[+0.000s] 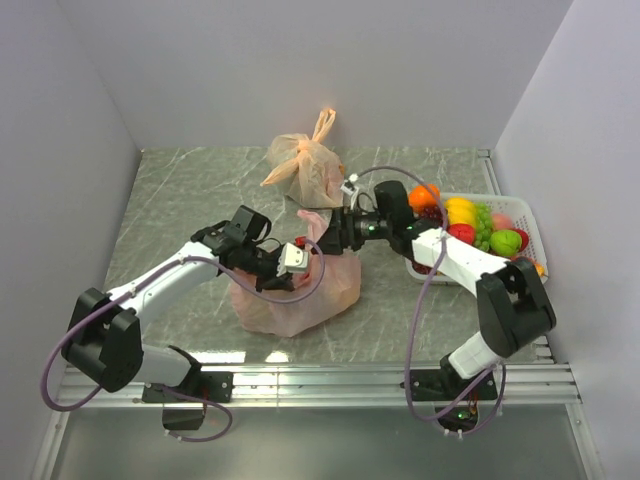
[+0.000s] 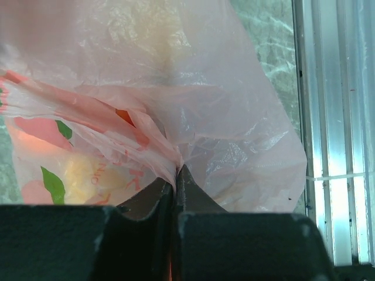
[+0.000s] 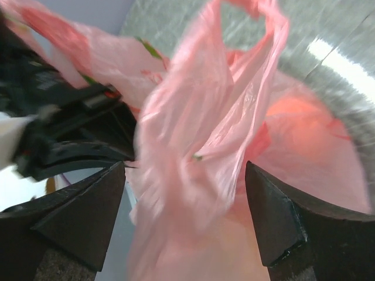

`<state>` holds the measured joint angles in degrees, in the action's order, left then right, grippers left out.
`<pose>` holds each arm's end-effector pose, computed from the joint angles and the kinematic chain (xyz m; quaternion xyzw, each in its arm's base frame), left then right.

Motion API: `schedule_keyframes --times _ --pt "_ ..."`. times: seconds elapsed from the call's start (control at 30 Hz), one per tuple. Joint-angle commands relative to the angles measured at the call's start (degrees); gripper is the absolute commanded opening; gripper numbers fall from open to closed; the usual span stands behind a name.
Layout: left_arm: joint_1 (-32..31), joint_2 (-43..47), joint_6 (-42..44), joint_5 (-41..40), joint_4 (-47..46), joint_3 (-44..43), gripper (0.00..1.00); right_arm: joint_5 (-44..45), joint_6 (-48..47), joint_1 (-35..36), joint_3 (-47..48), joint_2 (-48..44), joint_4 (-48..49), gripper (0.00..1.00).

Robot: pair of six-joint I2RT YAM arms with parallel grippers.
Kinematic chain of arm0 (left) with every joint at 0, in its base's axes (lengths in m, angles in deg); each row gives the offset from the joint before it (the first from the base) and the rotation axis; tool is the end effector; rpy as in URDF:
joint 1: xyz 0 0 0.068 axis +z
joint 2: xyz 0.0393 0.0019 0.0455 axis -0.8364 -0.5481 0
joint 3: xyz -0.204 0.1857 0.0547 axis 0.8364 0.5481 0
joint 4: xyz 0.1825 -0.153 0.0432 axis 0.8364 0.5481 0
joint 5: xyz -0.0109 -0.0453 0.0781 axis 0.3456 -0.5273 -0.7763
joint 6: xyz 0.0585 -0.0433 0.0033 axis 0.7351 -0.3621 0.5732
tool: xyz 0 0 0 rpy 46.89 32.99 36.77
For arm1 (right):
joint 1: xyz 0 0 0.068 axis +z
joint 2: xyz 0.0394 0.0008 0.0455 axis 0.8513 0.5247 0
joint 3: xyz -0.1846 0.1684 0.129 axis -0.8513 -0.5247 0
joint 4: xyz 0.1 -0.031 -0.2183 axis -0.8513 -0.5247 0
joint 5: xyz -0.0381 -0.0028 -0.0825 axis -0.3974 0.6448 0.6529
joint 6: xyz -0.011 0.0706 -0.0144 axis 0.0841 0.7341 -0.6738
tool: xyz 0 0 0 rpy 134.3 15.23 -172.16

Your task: Place the fake fruits into the plastic bag and tie a complex knot

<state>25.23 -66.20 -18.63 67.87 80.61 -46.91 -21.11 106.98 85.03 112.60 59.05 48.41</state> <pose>0.1907 -0.1658 0.2423 0.6491 0.6298 -0.3185 0.2840 0.2743 0.1886 0.2646 -0.2260 0.7805 0.5171 0.2688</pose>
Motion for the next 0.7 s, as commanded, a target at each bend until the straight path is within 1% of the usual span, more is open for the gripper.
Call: schedule_keyframes --times 0.0,0.07,0.13,0.17,0.23,0.27,0.3,0.33,0.37,0.43,0.47,0.5,0.53,0.57,0.6,0.63,0.67 --pt "-0.20 -0.27 1.25 3.92 0.95 -2.63 0.10 -0.58 0.61 2.85 1.49 4.02 2.49 0.89" --pt "-0.29 -0.44 1.52 4.54 1.04 -2.89 0.11 -1.45 4.20 3.38 0.71 5.43 5.57 0.87" --pt "-0.38 -1.06 1.52 4.64 1.04 -3.24 0.11 -2.41 6.24 4.00 0.70 7.02 10.05 0.81" --pt "-0.46 -1.32 1.43 4.55 1.04 -3.42 0.11 -2.77 8.60 4.17 0.35 7.19 11.81 0.67" --pt "-0.38 -1.59 0.99 4.11 1.13 -3.68 0.11 -3.38 11.07 4.00 -0.35 6.93 17.50 0.48" --pt "-0.38 -1.50 0.38 3.93 1.22 -3.68 0.11 -3.73 12.73 4.08 -0.70 6.76 18.76 0.30" --pt "-0.46 -1.15 -0.67 3.76 0.87 -3.42 0.11 -3.91 13.01 4.09 -0.62 6.50 19.46 0.22" --pt "-0.29 -0.19 -2.59 3.49 0.69 -3.51 0.15 -3.48 12.49 4.09 -0.53 5.80 19.30 0.05" --pt "-0.20 0.51 -3.74 3.67 0.60 -3.42 0.19 -2.78 11.79 4.17 -0.53 5.79 18.95 0.00" --pt "0.85 4.01 -7.42 4.10 0.17 -4.64 0.31 -0.41 8.90 4.17 -0.62 4.21 15.70 0.00" --pt "1.64 5.78 -13.62 5.24 -0.53 -5.34 0.44 0.56 4.97 4.35 -0.44 3.60 14.21 0.00" --pt "2.69 7.45 -17.34 6.12 -2.63 -6.74 0.49 3.35 2.75 4.52 -0.18 2.90 10.11 0.00" --pt "5.83 11.12 -20.16 7.87 -3.34 -7.54 0.55 4.25 0.73 4.70 0.08 2.46 8.68 0.00" --pt "7.69 13.16 -26.02 10.84 -4.13 -8.16 0.72 5.13 -2.94 4.96 0.35 2.02 7.27 0.00" --pt "9.54 15.18 -28.95 11.66 -6.49 -8.77 0.80 6.36 -4.46 4.96 0.44 1.58 4.99 0.00" --pt "12.95 19.12 -31.07 12.01 -7.04 -9.04 0.87 6.89 -5.61 4.96 0.52 1.40 4.01 0.00" --pt "14.72 21.16 -33.96 11.84 -7.22 -9.22 0.91 7.42 -7.53 5.05 0.87 1.31 3.13 0.00"
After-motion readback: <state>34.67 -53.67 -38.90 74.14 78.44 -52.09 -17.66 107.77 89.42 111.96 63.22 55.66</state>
